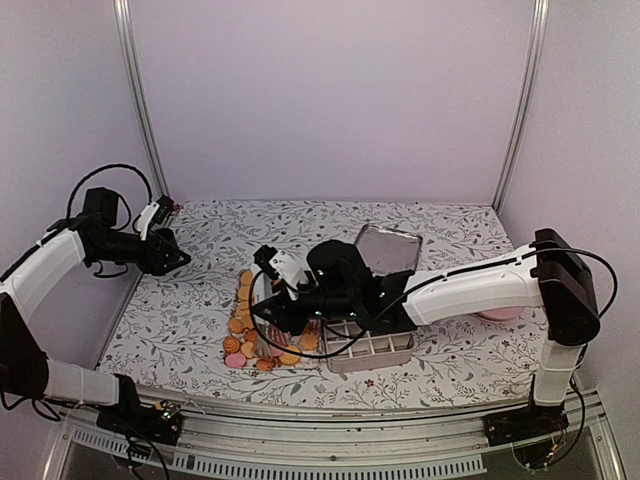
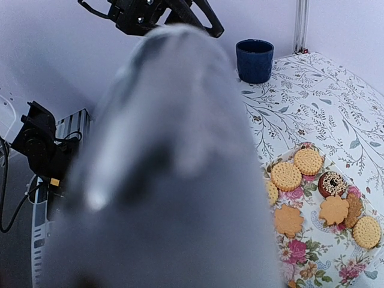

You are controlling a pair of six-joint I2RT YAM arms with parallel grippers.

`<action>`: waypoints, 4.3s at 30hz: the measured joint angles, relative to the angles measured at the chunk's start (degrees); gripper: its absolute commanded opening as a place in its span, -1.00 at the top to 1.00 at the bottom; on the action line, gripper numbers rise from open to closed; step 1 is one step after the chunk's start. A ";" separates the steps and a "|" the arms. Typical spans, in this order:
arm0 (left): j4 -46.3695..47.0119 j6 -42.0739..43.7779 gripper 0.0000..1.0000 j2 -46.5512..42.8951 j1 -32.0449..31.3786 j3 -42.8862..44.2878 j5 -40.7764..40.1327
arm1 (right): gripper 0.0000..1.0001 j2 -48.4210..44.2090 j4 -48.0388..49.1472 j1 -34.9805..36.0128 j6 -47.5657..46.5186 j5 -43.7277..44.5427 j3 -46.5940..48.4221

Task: Pack the cookies
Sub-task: Pick up the fake cookies from the plate, then place the fake cookies in the empty pocket of the box, then pick up the fake cookies from the plate.

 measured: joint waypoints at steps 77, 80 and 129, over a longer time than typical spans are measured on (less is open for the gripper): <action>0.00 -0.28 -0.35 0.35 0.00 0.00 0.02 | 1.00 -21.05 -3.54 -14.36 -7.30 5.29 -13.46; 0.00 -0.28 -0.35 0.35 0.00 0.00 0.00 | 1.00 -21.05 -3.89 -14.38 -7.32 4.07 -13.94; 0.04 -0.31 -0.35 0.35 0.00 0.94 0.02 | 0.10 -3.10 -3.93 -0.44 -7.39 -0.55 0.85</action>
